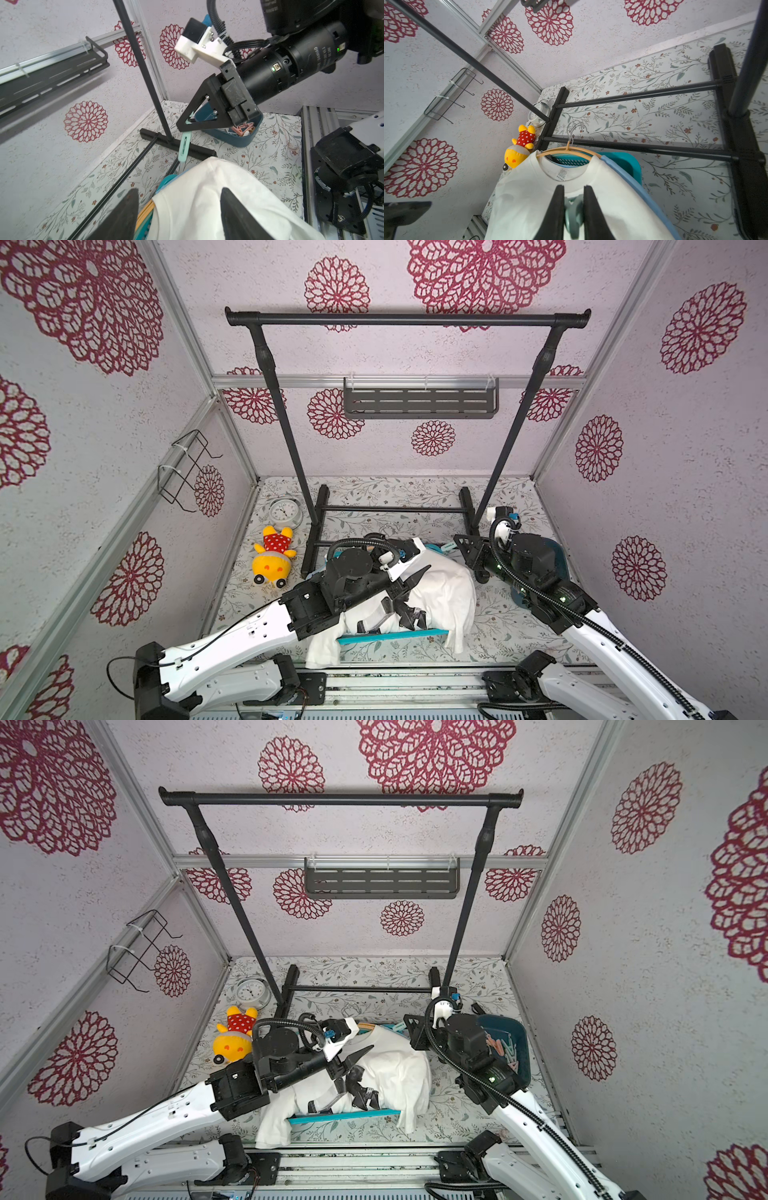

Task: Use clothespins to secure the t-shirt on both sides of the hanger
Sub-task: Open the clothespin, then pick up the hanger from the basket.

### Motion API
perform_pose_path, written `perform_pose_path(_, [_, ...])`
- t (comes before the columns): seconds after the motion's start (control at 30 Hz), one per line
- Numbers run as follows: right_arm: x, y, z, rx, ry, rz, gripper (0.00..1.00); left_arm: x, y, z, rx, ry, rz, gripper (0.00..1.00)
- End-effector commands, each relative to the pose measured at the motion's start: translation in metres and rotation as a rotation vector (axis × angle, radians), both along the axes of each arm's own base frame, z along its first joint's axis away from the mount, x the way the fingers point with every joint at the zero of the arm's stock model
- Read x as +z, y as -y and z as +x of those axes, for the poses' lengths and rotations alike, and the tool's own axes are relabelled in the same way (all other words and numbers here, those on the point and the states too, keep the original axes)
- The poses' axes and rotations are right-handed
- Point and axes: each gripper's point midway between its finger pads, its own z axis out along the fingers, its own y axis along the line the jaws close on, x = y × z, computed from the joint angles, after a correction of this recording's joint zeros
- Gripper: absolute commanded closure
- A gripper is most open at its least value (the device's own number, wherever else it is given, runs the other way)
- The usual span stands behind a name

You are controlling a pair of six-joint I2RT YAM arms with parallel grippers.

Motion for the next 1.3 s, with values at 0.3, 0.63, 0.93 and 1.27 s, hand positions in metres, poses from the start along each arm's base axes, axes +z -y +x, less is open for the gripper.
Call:
perform_pose_path(0.3, [-0.004,0.028,0.004,-0.123,0.046,-0.101,0.97,-0.019,-0.081,0.040,0.505,-0.401,-0.004,0.24])
perform_pose_path(0.63, [-0.005,0.028,0.008,-0.126,0.055,-0.127,0.98,-0.082,-0.093,0.110,0.683,-0.696,0.101,0.38])
perform_pose_path(0.93, [-0.012,0.024,0.003,-0.096,0.034,-0.125,0.99,-0.118,-0.075,0.161,0.806,-0.773,0.155,0.42])
perform_pose_path(1.27, [-0.020,0.021,0.002,-0.075,0.005,-0.135,0.99,-0.146,-0.078,0.182,0.907,-0.816,0.190,0.44])
